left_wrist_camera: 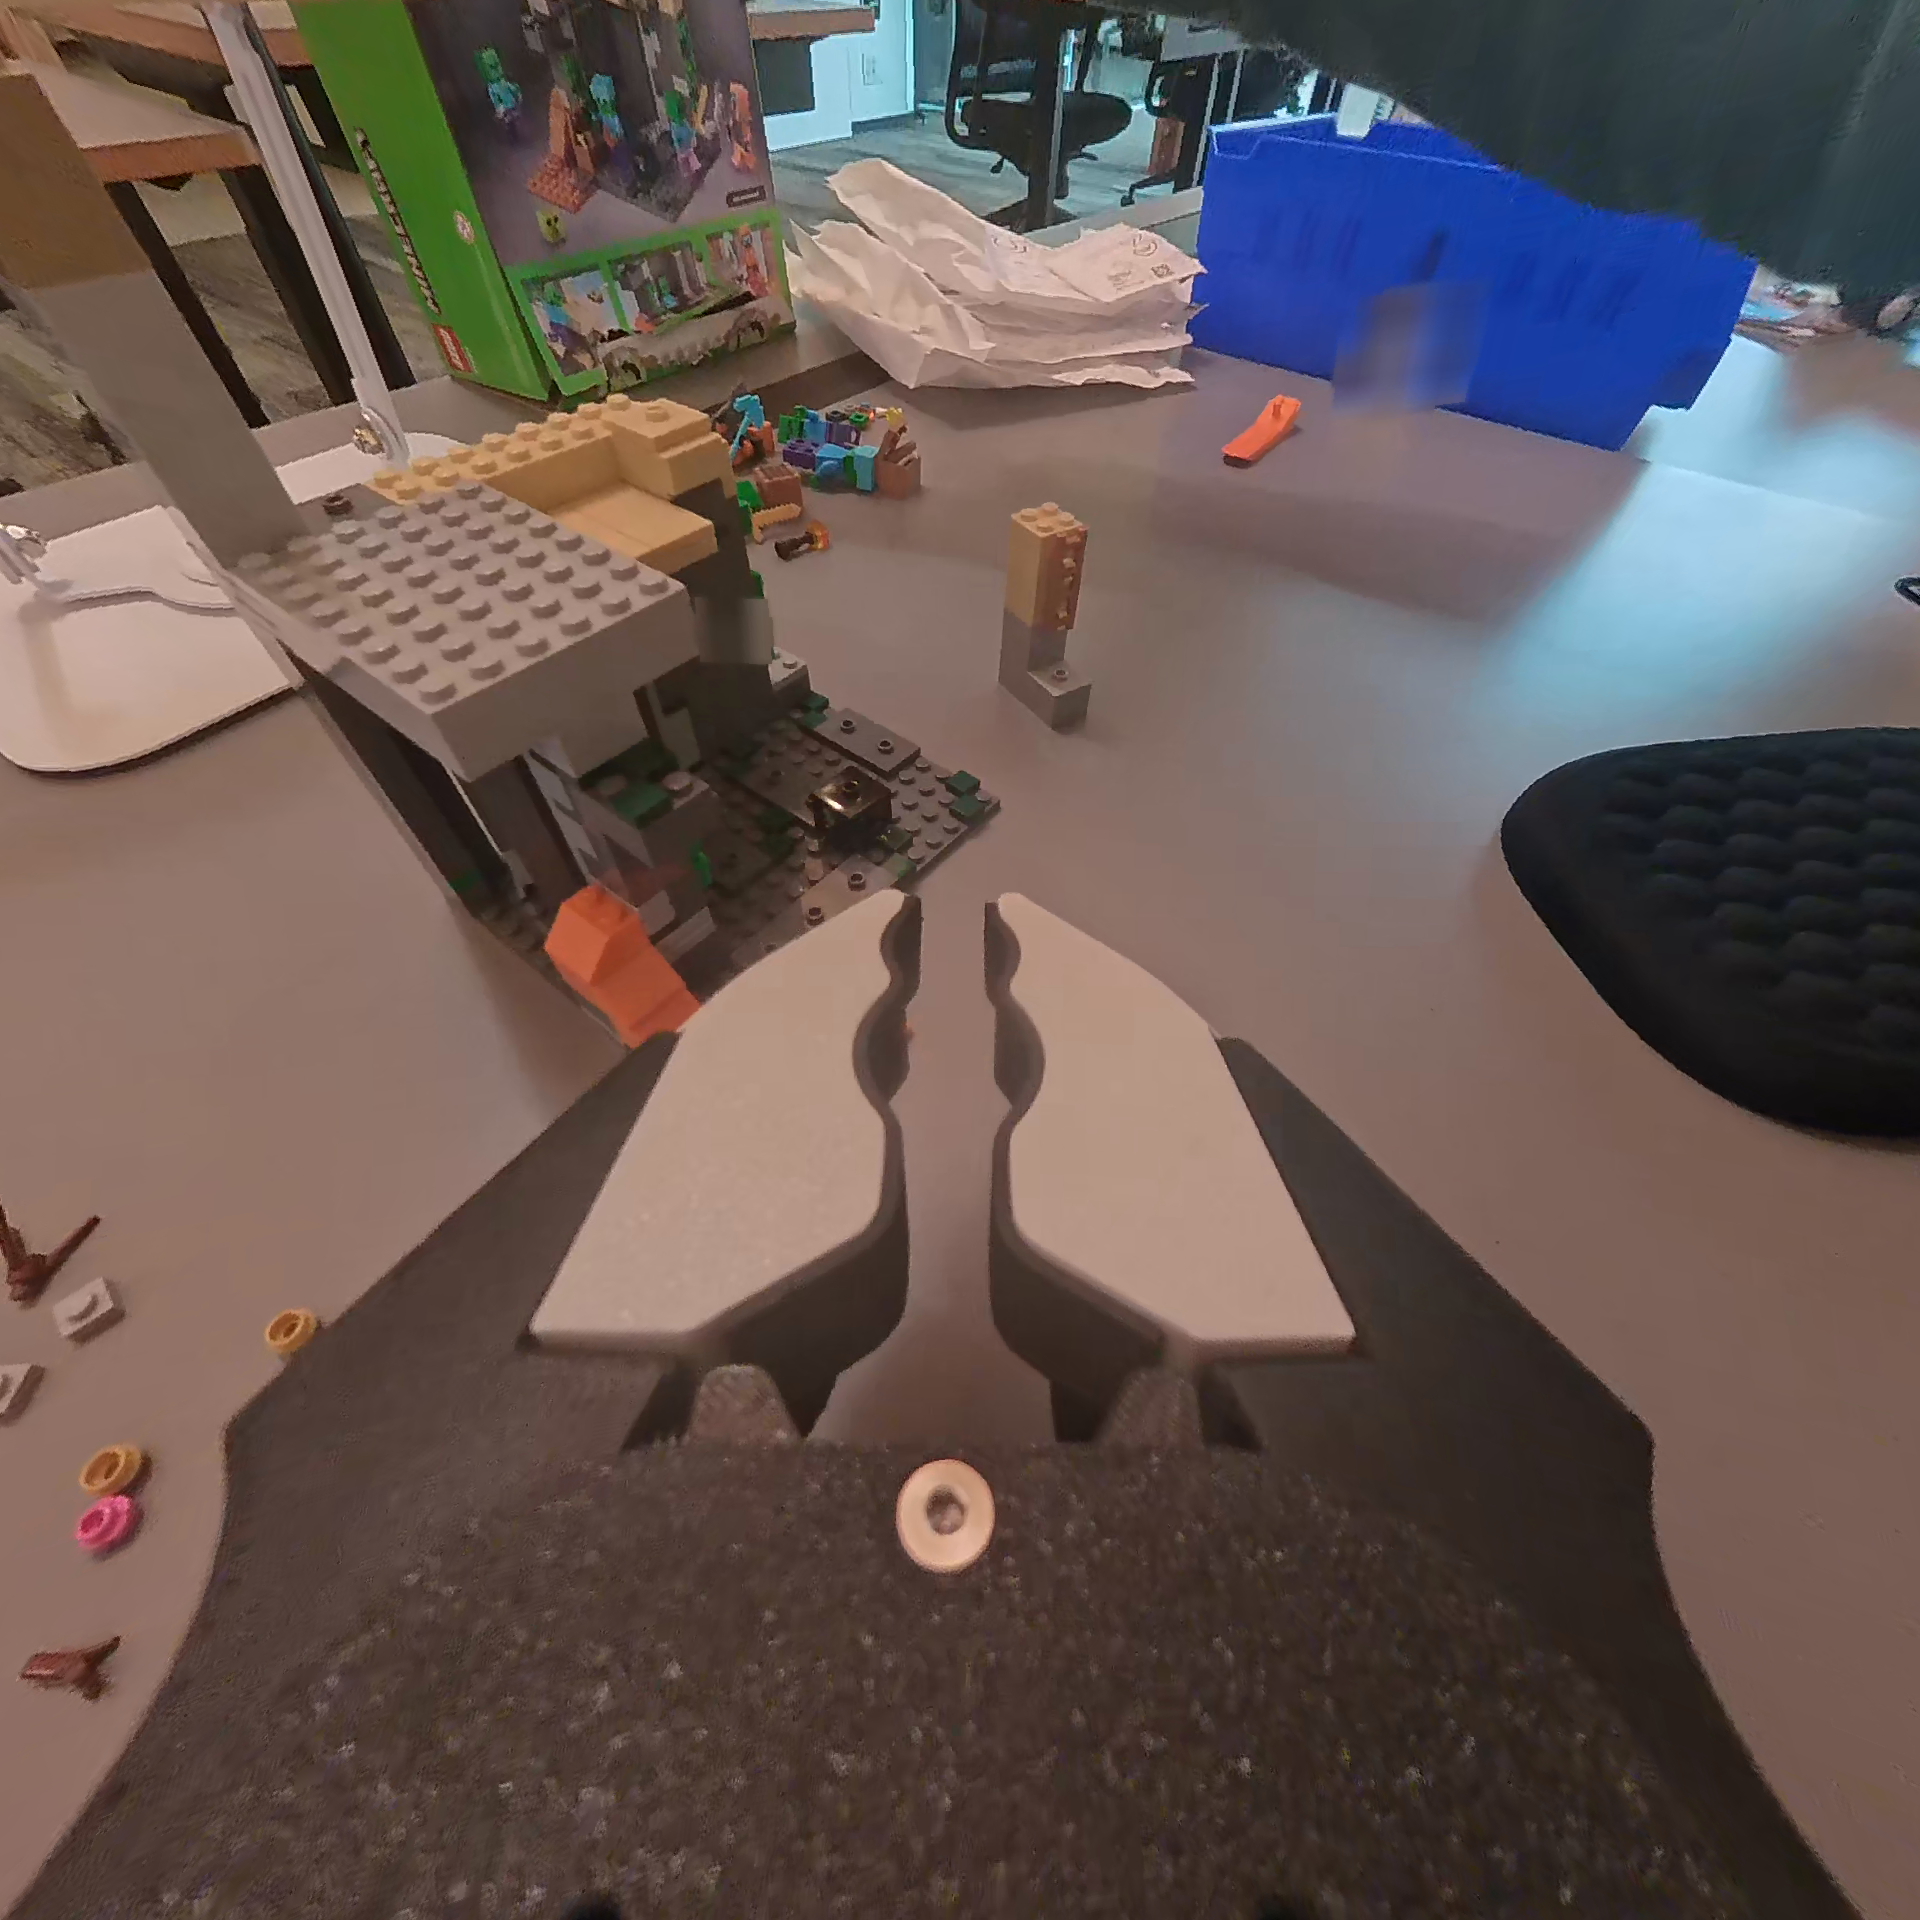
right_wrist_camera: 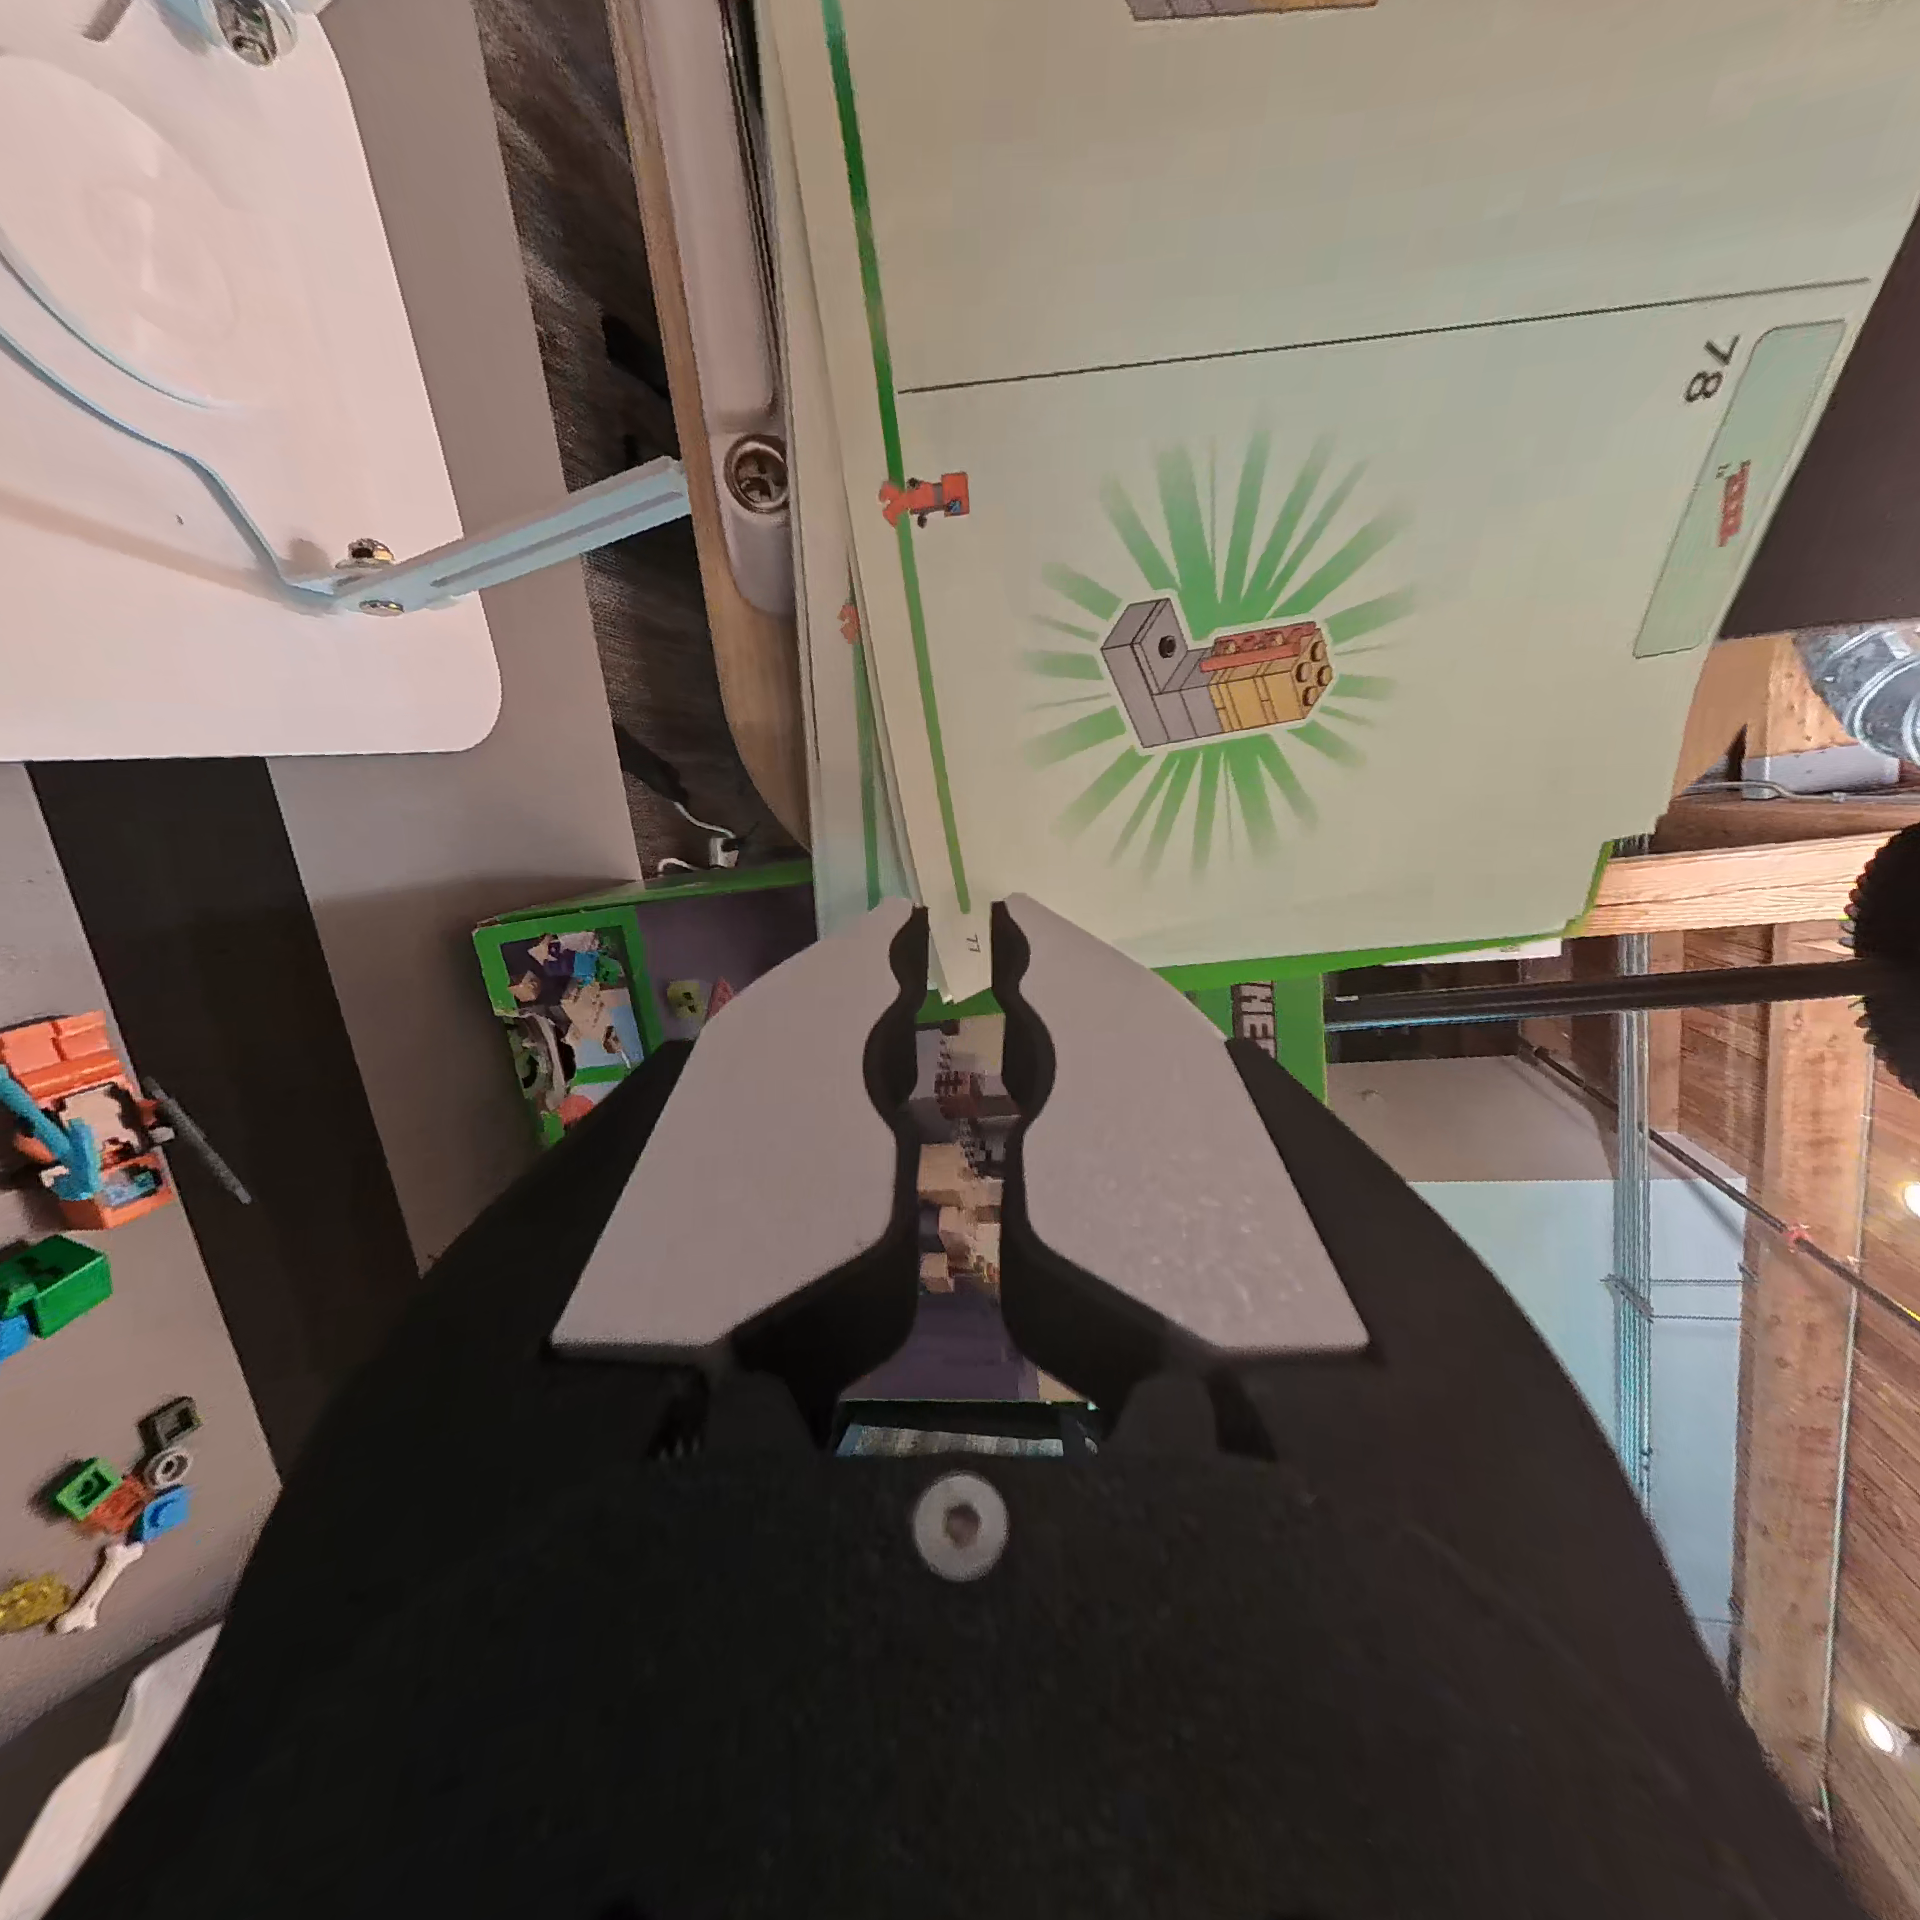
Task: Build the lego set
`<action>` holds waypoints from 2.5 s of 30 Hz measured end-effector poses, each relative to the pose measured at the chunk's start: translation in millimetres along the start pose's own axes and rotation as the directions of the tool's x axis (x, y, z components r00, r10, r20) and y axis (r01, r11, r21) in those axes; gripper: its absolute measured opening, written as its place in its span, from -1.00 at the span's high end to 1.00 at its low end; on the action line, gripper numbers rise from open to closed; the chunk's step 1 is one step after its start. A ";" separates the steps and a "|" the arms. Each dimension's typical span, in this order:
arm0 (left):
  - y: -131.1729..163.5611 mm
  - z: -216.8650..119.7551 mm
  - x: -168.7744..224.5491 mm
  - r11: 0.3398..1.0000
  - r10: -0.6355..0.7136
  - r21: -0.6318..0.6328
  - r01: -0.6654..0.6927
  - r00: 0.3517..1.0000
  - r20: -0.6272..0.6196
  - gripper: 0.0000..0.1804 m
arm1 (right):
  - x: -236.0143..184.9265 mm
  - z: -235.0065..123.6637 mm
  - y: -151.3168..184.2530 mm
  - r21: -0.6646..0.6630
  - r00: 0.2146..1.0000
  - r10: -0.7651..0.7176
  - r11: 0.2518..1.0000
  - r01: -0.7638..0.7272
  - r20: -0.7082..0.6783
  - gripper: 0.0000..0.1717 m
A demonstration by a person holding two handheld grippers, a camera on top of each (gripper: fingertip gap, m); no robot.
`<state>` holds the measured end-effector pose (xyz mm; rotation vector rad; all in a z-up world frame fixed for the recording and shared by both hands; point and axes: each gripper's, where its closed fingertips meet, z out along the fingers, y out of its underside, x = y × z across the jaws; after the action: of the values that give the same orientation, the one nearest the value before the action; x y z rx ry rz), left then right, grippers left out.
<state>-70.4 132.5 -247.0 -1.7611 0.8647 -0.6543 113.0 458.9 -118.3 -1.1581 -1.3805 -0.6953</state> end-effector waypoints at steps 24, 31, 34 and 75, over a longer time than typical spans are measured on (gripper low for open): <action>3.8 0.8 4.0 1.000 -0.005 -0.022 0.004 0.999 -0.037 0.87 | 11.8 -1.4 -0.6 0.014 0.937 0.199 0.977 -0.212 0.289 0.78; 2.8 -0.4 4.2 1.000 -0.008 -0.019 0.007 0.999 -0.043 0.87 | 18.4 2.2 0.2 0.012 0.952 0.182 0.982 -0.190 0.247 0.79; 2.0 -1.2 4.5 1.000 -0.007 -0.016 0.006 0.999 -0.044 0.87 | 17.9 2.7 -2.0 0.028 0.964 0.175 0.982 -0.185 0.202 0.80; -174.0 -5.1 -182.8 0.979 0.144 0.073 -0.188 0.904 0.402 0.39 | 31.4 11.1 -197.2 0.344 0.867 0.452 0.796 -0.498 0.211 0.77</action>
<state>-139.8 314.8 -86.6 -1.6210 0.6732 -0.2138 -67.7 409.9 -48.1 -1.1680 -1.1791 0.0177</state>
